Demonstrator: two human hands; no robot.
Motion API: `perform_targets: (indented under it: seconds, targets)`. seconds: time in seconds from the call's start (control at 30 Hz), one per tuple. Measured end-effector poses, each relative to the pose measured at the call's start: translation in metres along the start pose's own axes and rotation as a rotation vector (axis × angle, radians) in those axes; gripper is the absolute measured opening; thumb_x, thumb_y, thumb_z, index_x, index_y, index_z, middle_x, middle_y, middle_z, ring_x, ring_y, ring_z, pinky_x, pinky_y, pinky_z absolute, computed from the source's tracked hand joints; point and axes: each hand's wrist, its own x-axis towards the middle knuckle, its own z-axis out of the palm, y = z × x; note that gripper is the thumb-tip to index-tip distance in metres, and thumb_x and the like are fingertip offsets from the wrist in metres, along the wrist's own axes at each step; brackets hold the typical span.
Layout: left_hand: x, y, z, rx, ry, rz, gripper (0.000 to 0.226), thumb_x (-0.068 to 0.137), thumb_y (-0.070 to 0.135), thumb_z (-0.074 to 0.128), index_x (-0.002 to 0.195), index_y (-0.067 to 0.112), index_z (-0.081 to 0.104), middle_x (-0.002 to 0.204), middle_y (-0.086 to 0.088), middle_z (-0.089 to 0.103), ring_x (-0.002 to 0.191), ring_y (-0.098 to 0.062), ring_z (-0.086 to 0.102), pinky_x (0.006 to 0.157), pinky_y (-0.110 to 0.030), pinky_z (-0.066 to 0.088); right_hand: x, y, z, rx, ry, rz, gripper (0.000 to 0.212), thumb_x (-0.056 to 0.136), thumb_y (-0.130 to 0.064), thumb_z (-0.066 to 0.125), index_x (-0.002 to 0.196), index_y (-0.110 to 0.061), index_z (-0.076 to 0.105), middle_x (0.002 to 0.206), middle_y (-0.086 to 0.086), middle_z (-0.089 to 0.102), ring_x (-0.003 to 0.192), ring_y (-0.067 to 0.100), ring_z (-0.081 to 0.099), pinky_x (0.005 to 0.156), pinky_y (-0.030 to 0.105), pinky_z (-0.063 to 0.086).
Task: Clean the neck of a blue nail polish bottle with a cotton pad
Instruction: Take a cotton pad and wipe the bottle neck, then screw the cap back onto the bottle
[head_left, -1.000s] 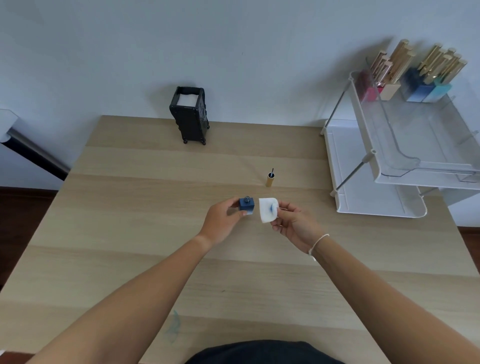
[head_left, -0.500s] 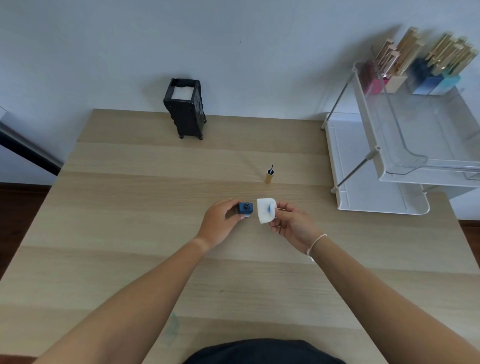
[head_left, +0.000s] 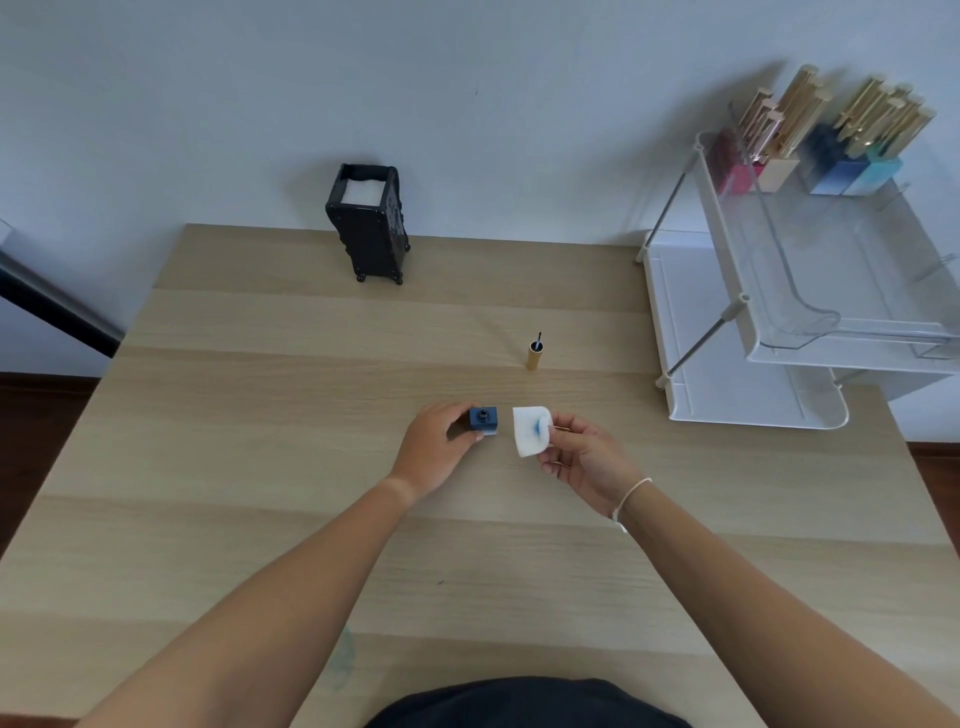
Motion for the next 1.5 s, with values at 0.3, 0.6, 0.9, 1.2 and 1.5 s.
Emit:
perform_targets:
  seconds: [0.3,0.6,0.9,1.2,1.5]
  targets:
    - [-0.001,0.000,0.001,-0.012,0.001,-0.027,0.031,0.082,0.018,0.064,0.113,0.015,0.061,0.108,-0.004,0.065,0.102,-0.019,0.052,0.087,-0.025,0.035,-0.001,0.005,-0.007,-0.087,0.094,-0.005,0.010,0.088,-0.004,0.054,0.089,-0.012,0.059,0.072,0.008,0.060,0.057,0.014,0.052,0.045,0.017,0.046]
    - [-0.001,0.000,0.000,-0.020,-0.007,-0.032,0.031,0.083,0.019,0.063,0.114,0.017,0.060,0.109,-0.001,0.064,0.101,-0.015,0.051,0.087,-0.024,0.034,0.013,0.010,-0.012,-0.535,0.328,-0.162,0.010,0.081,-0.016,0.065,0.089,-0.013,0.068,0.081,-0.001,0.062,0.063,0.007,0.049,0.057,0.018,0.039]
    - [0.000,-0.002,0.002,-0.031,0.003,-0.045,0.033,0.082,0.019,0.064,0.115,0.017,0.060,0.109,0.000,0.063,0.103,-0.015,0.051,0.089,-0.025,0.034,0.024,0.005,-0.023,-0.796,0.338,-0.217,0.022,0.084,-0.013,0.055,0.099,-0.016,0.071,0.103,0.004,0.066,0.090,0.014,0.055,0.079,0.023,0.038]
    - [0.000,0.000,0.001,-0.051,0.010,-0.036,0.029,0.082,0.016,0.063,0.111,0.017,0.062,0.108,-0.001,0.065,0.102,-0.015,0.051,0.088,-0.024,0.033,0.053,-0.035,-0.011,-0.827,0.413,-0.334,0.033,0.085,-0.007,0.044,0.108,-0.016,0.066,0.097,0.000,0.059,0.064,0.006,0.050,0.058,0.016,0.036]
    - [0.000,0.000,0.000,-0.084,0.003,-0.037,0.027,0.081,0.015,0.064,0.107,0.020,0.064,0.101,0.006,0.063,0.099,-0.013,0.054,0.087,-0.023,0.035,0.079,-0.044,0.011,-0.862,0.364,-0.288,0.038,0.079,-0.021,0.064,0.116,-0.021,0.057,0.098,0.000,0.047,0.083,0.013,0.046,0.076,0.023,0.034]
